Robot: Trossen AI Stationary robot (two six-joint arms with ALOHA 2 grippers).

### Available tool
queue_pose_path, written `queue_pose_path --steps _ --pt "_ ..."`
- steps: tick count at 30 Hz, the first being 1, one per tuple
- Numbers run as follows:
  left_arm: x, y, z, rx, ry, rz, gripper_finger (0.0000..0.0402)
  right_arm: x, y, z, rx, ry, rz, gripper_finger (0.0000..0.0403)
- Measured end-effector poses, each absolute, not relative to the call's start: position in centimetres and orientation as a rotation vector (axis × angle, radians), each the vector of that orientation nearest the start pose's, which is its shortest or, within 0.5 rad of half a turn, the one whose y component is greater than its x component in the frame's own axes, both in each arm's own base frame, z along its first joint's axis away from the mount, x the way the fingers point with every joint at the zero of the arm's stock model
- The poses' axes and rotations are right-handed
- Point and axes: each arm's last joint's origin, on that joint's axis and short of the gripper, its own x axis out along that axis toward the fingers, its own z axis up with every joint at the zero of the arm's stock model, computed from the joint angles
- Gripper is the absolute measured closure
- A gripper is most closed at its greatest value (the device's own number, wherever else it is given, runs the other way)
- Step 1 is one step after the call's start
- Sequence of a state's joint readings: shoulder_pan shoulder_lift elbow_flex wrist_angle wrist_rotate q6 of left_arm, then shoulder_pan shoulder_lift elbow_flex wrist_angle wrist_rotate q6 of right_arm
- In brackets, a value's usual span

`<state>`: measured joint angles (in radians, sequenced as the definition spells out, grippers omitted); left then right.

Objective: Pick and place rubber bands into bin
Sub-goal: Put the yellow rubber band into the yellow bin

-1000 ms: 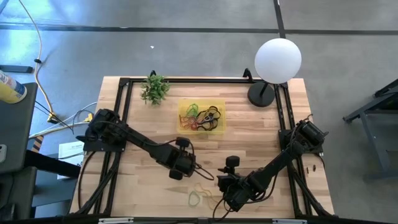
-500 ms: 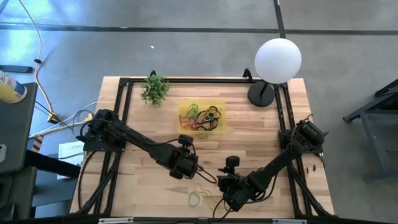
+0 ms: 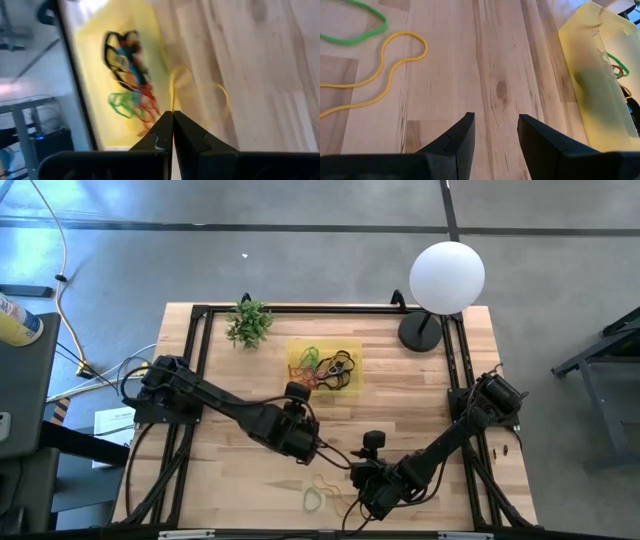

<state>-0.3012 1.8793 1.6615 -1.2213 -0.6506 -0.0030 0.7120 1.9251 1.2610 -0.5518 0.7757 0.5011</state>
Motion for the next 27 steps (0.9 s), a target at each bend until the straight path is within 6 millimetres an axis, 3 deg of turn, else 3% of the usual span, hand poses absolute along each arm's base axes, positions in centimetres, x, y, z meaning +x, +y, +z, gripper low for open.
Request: queue_pose_path --steps 7,13,27 --pt "36.0 -8.6 31.0 0.739 1.206 0.308 0.0401 29.5 22.8 16.5 -0.355 0.831 -0.268 0.0263" --pt "36.6 -6.2 33.6 0.746 1.177 0.335 0.0401 29.5 22.8 16.5 -0.355 0.83 -0.266 0.0263" --pt "37.3 2.4 34.3 0.693 1.264 0.428 0.0401 29.6 23.0 16.5 -0.339 0.816 -0.262 0.0263"
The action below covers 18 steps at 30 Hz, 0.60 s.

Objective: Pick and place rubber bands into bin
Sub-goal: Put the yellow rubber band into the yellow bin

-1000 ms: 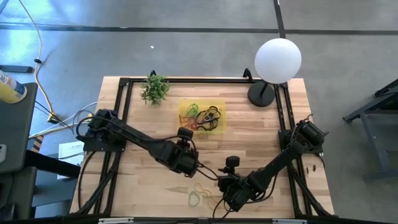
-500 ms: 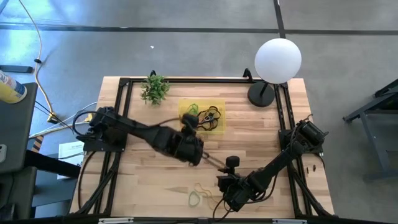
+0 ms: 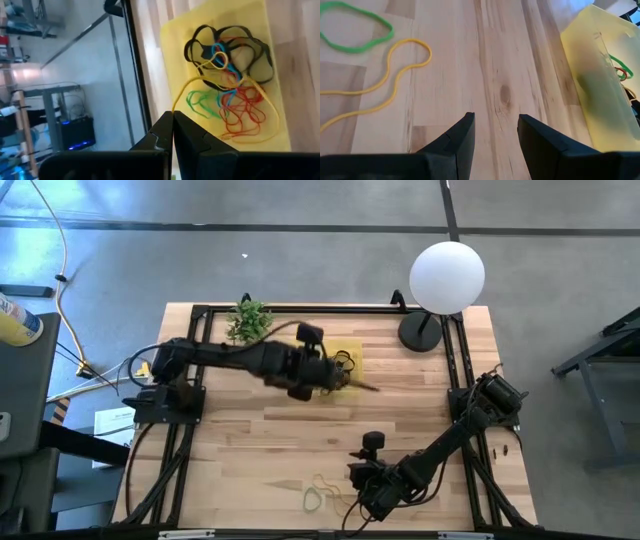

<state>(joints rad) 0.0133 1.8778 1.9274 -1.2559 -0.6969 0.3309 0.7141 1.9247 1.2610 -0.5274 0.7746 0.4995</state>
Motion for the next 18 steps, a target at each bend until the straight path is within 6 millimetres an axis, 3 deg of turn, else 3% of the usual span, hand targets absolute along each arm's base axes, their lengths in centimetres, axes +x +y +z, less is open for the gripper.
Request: queue_pose_path --steps 7,18 --pt "38.0 6.8 34.0 0.616 1.218 0.379 0.0401 29.9 23.2 16.7 -0.306 0.787 -0.254 0.0263" --pt "37.5 13.1 28.8 0.476 1.223 0.274 0.0401 30.2 23.6 16.8 -0.23 0.767 -0.227 0.0263"
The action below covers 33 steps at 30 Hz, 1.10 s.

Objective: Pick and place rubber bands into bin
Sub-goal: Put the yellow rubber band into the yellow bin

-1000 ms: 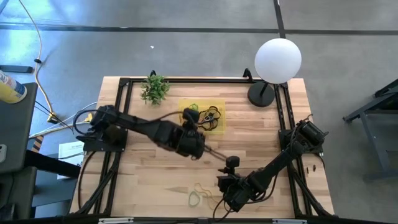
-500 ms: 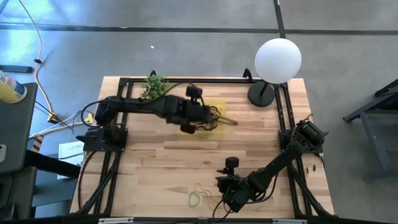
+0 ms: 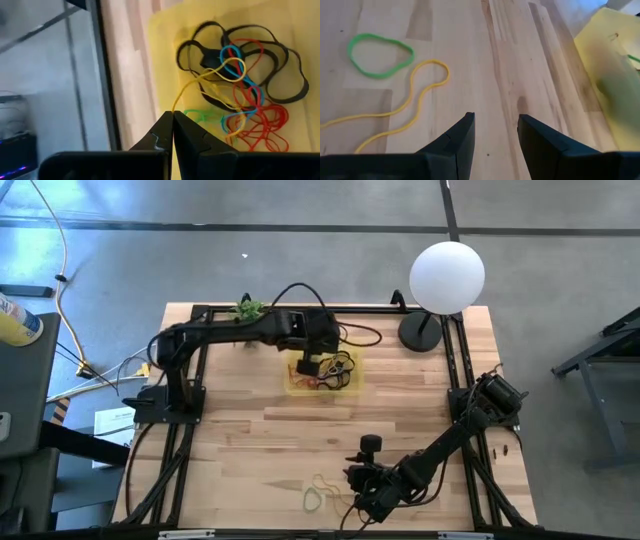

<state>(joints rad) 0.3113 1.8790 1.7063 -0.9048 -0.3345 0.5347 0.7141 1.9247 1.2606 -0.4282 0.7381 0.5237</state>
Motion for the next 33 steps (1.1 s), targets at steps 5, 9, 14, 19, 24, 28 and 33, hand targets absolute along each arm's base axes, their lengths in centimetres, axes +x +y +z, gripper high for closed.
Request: queue_pose_path --steps 5,9,14,19,24,28,33 --pt "37.0 14.6 26.6 0.428 1.212 0.25 0.0402 30.2 23.7 16.8 -0.198 0.764 -0.225 0.0263" --pt "36.8 14.8 25.9 0.422 1.22 0.239 0.0399 30.3 23.7 16.9 -0.185 0.751 -0.222 0.0263" --pt "36.9 14.6 25.9 0.457 1.228 0.206 0.0374 30.4 23.7 16.9 -0.184 0.75 -0.223 0.0263" --pt "36.8 14.6 25.8 0.45 1.228 0.182 0.0314 30.5 23.7 17.0 -0.178 0.744 -0.221 0.0263" --pt "36.6 14.1 26.0 0.431 1.225 0.135 0.0247 30.4 23.8 16.9 -0.172 0.754 -0.209 0.0263" --pt "36.0 12.0 26.9 0.413 1.237 0.023 0.0208 30.4 24.0 16.8 -0.131 0.794 -0.153 0.0263" --pt "35.5 7.0 27.6 0.473 1.254 -0.097 0.0186 30.4 24.3 16.8 -0.091 0.82 -0.085 0.0263"
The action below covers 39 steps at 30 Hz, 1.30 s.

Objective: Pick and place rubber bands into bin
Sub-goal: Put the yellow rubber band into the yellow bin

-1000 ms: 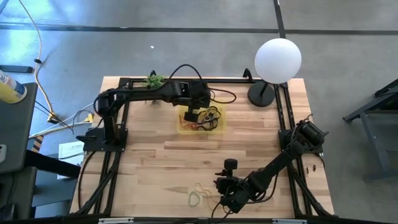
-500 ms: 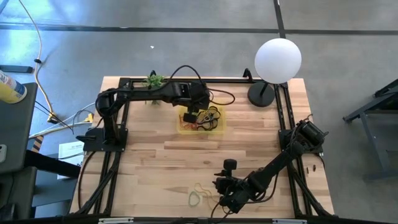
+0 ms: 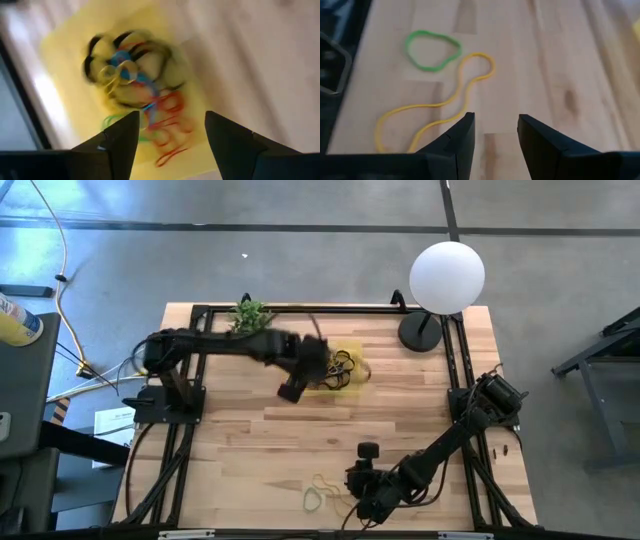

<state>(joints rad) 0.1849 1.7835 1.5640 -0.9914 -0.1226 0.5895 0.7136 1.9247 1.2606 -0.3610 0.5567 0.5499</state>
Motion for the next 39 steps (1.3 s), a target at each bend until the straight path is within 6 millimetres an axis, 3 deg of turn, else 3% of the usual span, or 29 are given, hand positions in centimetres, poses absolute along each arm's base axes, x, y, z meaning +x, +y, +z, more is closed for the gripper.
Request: queue_pose_path --steps 4,8,16,20,25,32,39 --pt "34.4 1.9 26.8 0.515 1.234 -0.181 0.0184 30.9 24.5 17.0 -0.072 0.832 0.012 0.0263" --pt "32.1 -2.6 25.1 0.566 1.229 -0.165 0.0188 31.6 24.2 17.1 -0.04 0.858 0.106 0.0263" --pt "26.2 -8.5 21.4 0.551 1.122 0.026 0.0191 33.6 22.2 16.8 0.071 0.917 0.234 0.0263" --pt "23.8 -10.3 19.9 0.536 1.08 0.102 0.0191 34.6 21.4 14.9 0.125 0.993 0.267 0.0263" --pt "22.4 -12.3 19.5 0.56 1.018 0.144 0.019 35.4 20.6 12.9 0.143 1.033 0.261 0.0263" --pt "21.7 -13.5 19.8 0.596 0.959 0.154 0.019 36.3 20.1 13.0 0.14 0.973 0.259 0.0263" --pt "21.7 -13.5 19.8 0.598 0.949 0.175 0.019 36.4 20.2 13.2 0.125 0.941 0.259 0.0263"
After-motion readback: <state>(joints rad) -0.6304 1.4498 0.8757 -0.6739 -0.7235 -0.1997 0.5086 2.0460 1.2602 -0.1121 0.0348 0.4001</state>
